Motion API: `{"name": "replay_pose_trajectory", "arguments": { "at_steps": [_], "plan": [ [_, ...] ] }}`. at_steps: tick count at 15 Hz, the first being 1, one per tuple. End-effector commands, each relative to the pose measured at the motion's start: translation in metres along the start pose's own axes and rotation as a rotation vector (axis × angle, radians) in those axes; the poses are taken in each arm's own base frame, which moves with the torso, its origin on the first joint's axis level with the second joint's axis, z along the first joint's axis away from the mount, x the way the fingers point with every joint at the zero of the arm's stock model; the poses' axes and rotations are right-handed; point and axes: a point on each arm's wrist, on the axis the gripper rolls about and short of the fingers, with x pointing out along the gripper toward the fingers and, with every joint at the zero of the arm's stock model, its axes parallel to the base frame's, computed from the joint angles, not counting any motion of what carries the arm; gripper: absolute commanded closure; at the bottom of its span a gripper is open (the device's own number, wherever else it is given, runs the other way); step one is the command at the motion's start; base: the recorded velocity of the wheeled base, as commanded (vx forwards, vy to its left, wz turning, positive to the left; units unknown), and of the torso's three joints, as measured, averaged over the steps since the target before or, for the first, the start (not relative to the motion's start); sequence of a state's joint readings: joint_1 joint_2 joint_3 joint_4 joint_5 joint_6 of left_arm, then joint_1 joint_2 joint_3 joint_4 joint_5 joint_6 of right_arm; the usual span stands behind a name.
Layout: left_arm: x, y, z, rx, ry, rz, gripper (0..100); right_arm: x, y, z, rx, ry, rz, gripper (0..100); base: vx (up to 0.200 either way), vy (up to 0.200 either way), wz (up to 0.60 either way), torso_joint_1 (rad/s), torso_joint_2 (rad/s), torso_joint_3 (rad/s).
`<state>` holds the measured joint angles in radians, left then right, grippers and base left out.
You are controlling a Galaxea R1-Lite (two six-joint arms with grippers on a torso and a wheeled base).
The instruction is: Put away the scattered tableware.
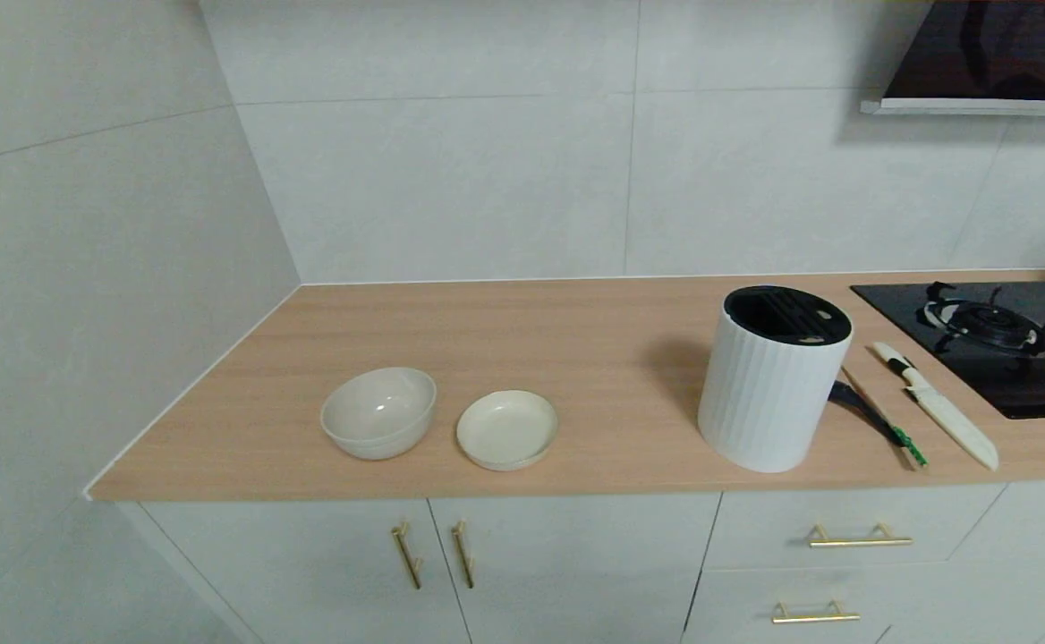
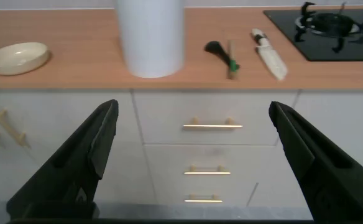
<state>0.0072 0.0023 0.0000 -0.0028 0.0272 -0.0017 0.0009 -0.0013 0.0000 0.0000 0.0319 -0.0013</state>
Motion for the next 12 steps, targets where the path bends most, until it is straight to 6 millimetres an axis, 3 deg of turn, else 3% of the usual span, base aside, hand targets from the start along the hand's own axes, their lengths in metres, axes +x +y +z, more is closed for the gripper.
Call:
{"name": "replay_pose_trajectory", "arguments": {
  "at_steps": [1,12],
  "plan": [
    [0.0001,0.0000,0.0000,0.000,0.000,0.002,0,0.0001,0.0000,0.0000,0.000,0.001,-0.001,0,0.000,0.200,0.00,0.002,0.00,-0.002],
    [0.0001,0.0000,0.0000,0.003,0.000,0.001,0,0.0001,0.0000,0.0000,0.000,0.001,-0.001,0,0.000,0.200,0.00,0.001,0.00,0.001]
  ]
}}
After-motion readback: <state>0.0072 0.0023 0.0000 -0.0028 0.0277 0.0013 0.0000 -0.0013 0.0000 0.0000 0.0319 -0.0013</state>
